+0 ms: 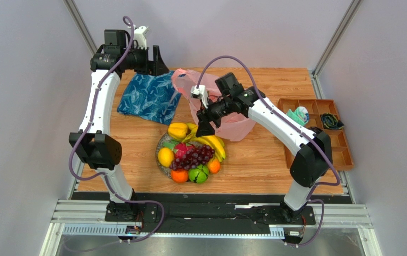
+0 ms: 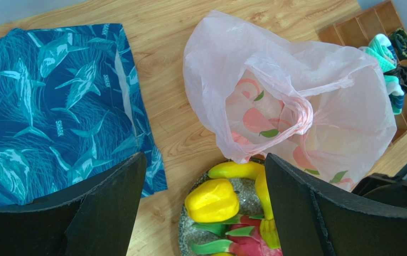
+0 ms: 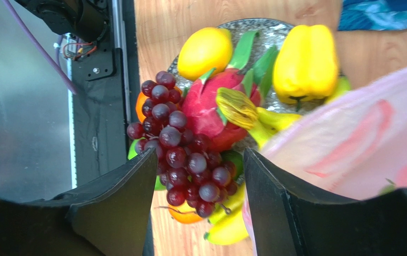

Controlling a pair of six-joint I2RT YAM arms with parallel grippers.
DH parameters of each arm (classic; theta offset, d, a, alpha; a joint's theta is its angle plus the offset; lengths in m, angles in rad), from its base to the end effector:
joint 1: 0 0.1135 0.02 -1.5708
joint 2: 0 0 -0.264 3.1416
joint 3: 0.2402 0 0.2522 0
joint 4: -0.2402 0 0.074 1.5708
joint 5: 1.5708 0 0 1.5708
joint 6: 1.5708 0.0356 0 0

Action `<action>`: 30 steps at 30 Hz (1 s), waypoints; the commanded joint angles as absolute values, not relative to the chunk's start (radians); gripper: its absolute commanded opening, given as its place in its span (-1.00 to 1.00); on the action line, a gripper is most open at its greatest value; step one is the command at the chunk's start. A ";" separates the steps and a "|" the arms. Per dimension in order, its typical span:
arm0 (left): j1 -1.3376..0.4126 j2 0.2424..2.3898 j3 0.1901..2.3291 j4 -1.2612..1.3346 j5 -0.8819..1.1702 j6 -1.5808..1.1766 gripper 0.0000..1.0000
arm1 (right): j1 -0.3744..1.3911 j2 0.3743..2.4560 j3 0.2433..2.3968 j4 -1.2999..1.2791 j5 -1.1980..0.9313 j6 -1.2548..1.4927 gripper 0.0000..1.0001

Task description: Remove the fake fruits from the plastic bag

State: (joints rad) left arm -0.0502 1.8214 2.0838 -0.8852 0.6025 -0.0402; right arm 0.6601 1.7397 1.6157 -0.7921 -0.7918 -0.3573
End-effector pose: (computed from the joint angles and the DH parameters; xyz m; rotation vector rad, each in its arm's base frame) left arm 0.3889 -0.0397 0.4305 0.3496 2.1246 -0.7093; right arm 0.2808 0.2501 0.3244 -1.4623 1.9248 1.1114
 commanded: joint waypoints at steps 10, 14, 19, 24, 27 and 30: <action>-0.046 1.764 2.178 -0.894 0.594 -0.002 0.98 | 0.589 1.499 1.477 -1.149 -0.531 -0.813 -0.10; -0.043 1.706 2.148 -0.911 0.552 0.050 0.99 | 0.546 1.405 1.365 -1.111 -0.479 -0.836 -0.17; -0.043 1.645 2.097 -0.917 0.517 0.087 0.99 | 0.538 1.454 1.235 -0.820 -0.216 -0.721 -0.21; -0.043 1.579 2.020 -0.943 0.454 0.130 0.99 | 0.436 1.778 1.533 -0.712 -0.140 -0.550 -0.24; -0.040 1.527 1.932 -0.946 0.394 0.153 0.99 | 0.367 1.888 1.793 -0.774 -0.167 -0.428 -0.20; -0.022 1.471 1.838 -0.954 0.380 0.169 0.98 | 0.328 1.887 1.861 -0.793 -0.173 -0.384 -0.16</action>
State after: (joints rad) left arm -0.0475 1.5421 1.9152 -0.9276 0.4397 0.1181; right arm 0.3790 1.9354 1.7161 -0.8169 -0.1986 -0.5297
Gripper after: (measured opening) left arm 0.992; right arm 0.409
